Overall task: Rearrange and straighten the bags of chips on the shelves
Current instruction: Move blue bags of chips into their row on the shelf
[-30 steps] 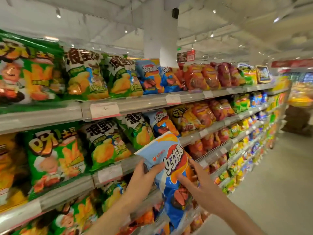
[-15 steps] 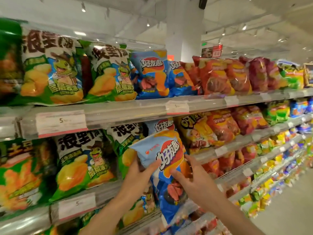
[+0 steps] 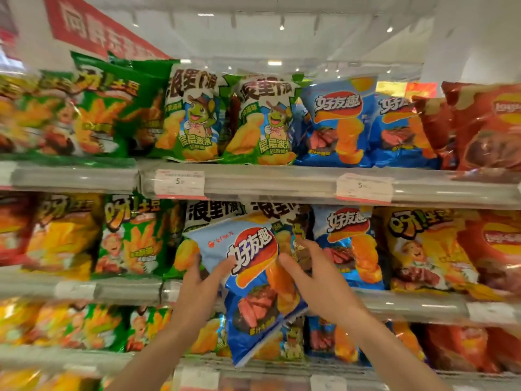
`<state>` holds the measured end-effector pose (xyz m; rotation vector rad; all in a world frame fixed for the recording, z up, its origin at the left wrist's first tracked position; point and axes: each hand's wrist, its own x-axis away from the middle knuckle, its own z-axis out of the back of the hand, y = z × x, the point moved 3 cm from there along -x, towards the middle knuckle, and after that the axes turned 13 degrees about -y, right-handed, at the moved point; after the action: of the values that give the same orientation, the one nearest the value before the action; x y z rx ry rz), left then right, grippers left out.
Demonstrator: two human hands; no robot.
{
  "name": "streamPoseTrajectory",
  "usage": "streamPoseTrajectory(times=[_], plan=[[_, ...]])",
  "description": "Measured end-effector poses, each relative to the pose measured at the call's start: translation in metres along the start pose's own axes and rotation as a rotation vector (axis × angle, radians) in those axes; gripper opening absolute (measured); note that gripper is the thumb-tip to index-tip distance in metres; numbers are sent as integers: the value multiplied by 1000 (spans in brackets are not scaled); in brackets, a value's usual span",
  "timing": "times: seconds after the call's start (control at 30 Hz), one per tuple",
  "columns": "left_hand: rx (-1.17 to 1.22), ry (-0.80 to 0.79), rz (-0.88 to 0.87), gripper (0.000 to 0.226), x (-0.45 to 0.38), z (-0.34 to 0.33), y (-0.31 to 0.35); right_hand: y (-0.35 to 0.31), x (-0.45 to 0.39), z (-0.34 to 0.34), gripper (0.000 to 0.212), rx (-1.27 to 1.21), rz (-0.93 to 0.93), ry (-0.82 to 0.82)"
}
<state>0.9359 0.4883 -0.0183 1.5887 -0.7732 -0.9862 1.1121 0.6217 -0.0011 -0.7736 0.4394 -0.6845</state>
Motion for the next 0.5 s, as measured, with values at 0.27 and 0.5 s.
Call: streamPoseTrajectory(times=[0.27, 0.5], plan=[[-24, -30, -21, 36, 0, -29, -2, 40, -10, 66, 67, 509, -57, 385], [-40, -144, -17, 31, -19, -75, -3, 119, 10, 161, 105, 683, -434, 539]])
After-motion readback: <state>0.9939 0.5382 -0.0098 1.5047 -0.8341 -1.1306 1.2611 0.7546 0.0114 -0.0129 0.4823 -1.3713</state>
